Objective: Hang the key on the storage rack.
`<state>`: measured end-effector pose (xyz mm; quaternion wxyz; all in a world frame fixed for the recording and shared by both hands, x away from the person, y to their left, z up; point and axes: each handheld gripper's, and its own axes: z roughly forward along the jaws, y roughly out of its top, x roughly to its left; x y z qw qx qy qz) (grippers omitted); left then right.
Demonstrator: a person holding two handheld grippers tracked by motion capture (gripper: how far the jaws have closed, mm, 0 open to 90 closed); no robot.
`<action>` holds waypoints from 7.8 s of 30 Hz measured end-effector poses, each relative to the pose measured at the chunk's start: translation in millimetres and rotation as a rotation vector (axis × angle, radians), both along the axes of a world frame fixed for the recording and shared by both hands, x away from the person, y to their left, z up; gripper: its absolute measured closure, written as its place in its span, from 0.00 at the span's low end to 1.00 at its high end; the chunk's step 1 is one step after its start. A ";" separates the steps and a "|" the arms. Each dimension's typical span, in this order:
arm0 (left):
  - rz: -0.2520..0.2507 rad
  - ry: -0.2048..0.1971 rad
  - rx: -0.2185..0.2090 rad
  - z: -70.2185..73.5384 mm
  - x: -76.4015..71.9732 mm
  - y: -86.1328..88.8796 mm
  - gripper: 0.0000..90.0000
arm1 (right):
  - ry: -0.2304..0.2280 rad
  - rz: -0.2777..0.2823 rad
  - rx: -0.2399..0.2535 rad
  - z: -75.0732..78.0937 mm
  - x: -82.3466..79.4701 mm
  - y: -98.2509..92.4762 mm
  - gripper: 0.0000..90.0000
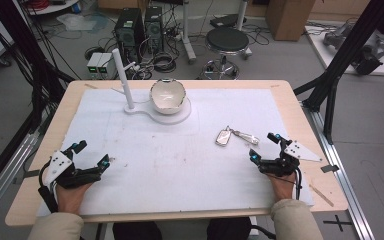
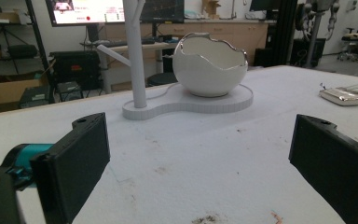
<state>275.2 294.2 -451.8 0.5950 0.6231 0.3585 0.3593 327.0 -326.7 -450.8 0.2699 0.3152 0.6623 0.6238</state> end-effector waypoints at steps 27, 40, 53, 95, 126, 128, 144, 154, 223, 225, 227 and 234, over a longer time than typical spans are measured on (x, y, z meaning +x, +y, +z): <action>0.006 0.011 0.010 0.4 1.1 -1.6 0.06 | 0.100 -0.019 -0.007 14.7 10.3 -9.1 0.01; 0.006 0.013 0.011 0.5 1.1 -1.7 0.06 | 0.248 0.033 -0.216 81.8 57.8 -21.4 0.01; 0.005 0.019 0.011 0.7 1.9 -1.4 0.06 | 0.394 0.081 -0.448 89.9 97.5 -13.5 0.01; 0.000 0.031 0.028 1.2 3.1 -3.1 0.06 | 0.718 0.279 -0.858 43.8 134.5 16.8 0.36; 0.006 0.037 0.016 1.4 3.7 -2.3 0.07 | 0.699 0.246 -0.745 64.8 120.1 33.7 0.83; 0.007 0.041 0.009 1.7 4.2 -1.6 0.07 | 0.689 0.251 -0.735 67.0 118.1 34.5 0.83; -0.164 0.068 0.095 61.9 38.8 -22.0 0.06 | 0.473 0.373 -0.548 111.6 73.5 59.6 0.83; -0.462 0.116 0.134 118.7 73.8 -53.8 0.06 | 0.416 0.499 -0.536 134.9 58.7 103.2 0.83; -0.974 0.314 0.595 133.8 92.5 -172.0 0.69 | 0.331 0.815 -0.671 144.9 45.1 192.8 0.83; -0.974 0.314 0.610 133.5 92.1 -171.7 0.73 | 0.337 0.814 -0.666 144.5 45.0 192.8 0.83; -0.971 0.312 0.614 133.0 91.7 -171.9 0.77 | 0.333 0.815 -0.665 144.2 45.7 192.4 0.83; -0.973 0.294 0.643 132.8 90.9 -173.8 0.80 | 0.342 0.814 -0.670 143.3 46.5 192.2 0.83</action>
